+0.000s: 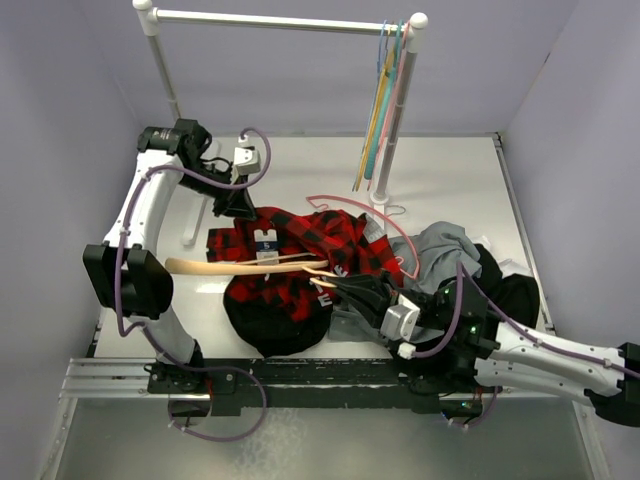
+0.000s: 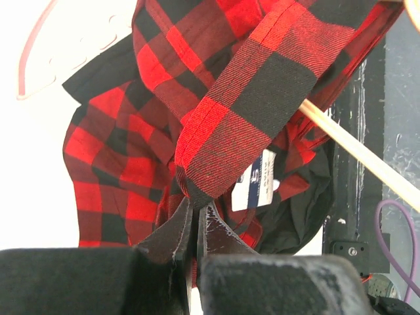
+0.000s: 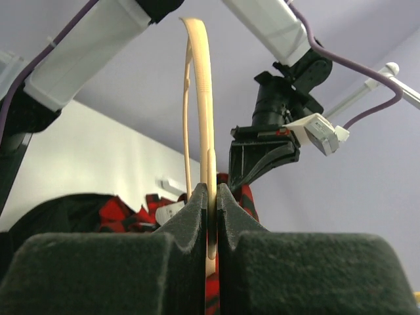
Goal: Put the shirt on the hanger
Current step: Hang the shirt on the hanger.
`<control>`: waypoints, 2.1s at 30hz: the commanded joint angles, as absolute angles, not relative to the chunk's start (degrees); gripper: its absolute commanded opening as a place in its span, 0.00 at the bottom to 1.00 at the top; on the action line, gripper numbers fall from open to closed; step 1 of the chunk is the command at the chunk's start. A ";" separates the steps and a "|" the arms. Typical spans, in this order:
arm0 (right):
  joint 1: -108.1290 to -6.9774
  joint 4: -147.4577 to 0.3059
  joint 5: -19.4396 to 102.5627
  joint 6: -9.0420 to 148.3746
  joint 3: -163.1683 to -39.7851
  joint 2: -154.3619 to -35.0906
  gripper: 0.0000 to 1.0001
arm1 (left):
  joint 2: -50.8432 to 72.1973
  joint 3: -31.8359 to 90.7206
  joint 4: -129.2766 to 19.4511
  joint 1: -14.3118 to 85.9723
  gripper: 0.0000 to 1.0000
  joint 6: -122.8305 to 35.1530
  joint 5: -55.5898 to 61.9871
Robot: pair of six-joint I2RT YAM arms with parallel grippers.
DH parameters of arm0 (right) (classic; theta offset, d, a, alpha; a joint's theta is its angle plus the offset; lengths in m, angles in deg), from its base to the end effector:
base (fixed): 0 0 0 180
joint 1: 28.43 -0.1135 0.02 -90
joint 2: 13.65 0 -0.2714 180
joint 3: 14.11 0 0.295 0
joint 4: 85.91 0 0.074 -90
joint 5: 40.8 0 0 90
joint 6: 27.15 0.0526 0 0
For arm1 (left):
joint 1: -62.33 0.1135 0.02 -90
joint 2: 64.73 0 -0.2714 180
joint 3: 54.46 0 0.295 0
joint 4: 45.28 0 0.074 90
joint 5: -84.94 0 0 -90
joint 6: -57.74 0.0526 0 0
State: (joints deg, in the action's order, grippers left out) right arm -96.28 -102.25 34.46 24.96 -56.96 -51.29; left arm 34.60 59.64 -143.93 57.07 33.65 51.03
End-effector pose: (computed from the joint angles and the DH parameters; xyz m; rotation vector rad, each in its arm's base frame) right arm 0.0687 0.2042 0.3519 -1.1020 0.5462 0.6101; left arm 0.3548 -0.0765 0.3538 1.4315 1.8848 -1.0240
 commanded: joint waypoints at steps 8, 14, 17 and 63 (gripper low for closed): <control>-95.67 -128.35 37.11 29.57 -52.60 -52.94 0.00 | 34.97 64.79 -145.74 57.67 0.00 36.98 65.48; -95.29 -122.15 43.23 26.68 -50.51 -46.57 0.00 | 34.83 67.18 -145.69 57.67 0.00 37.92 70.75; -95.25 -122.47 44.25 26.63 -49.26 -44.22 0.00 | 35.70 67.13 -145.64 57.67 0.00 37.95 71.77; -87.40 -136.58 33.30 48.67 -81.58 -73.55 0.00 | 41.23 60.75 -121.85 53.76 0.00 13.12 56.70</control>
